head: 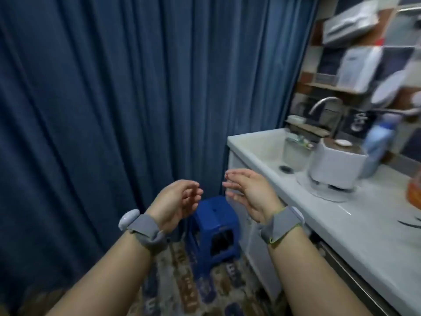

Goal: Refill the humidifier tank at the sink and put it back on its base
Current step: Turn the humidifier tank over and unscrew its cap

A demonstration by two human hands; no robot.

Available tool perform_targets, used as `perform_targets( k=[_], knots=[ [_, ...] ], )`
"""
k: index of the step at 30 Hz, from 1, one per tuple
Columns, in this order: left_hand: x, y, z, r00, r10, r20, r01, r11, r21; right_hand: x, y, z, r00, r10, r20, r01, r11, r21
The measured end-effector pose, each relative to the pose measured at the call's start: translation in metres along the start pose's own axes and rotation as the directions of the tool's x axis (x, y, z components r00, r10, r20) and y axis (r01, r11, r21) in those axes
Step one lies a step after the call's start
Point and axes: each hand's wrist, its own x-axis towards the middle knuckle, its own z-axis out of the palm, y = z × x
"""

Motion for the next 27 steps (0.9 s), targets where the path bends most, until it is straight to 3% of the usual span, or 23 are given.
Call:
perform_targets(
  k=[7,14,20,24,27],
  knots=[
    [0.14,-0.013,0.095,0.928,-0.138,0.346,0.087,0.983,0.159,0.06,-0.025,-0.11,0.894,-0.093,-0.439,0.1,0.995,-0.008],
    [0.207,-0.058,0.217,0.817,-0.251,0.518,0.139,0.959,0.246,0.088,-0.05,-0.216,0.722,-0.194,-0.664,0.148,0.981,-0.126],
    [0.26,-0.086,0.325,0.784,-0.237,0.574,-0.008,0.921,0.391,0.113,-0.075,-0.322,0.623,-0.297,-0.724,0.073,0.943,-0.324],
    [0.3,-0.089,0.395,0.78,-0.129,0.612,-0.194,0.881,0.432,0.137,-0.104,-0.395,0.527,-0.386,-0.757,0.025,0.897,-0.441],
    [0.327,-0.101,0.438,0.733,-0.029,0.68,-0.405,0.785,0.47,0.168,-0.106,-0.44,0.47,-0.444,-0.763,-0.078,0.84,-0.537]
  ],
)
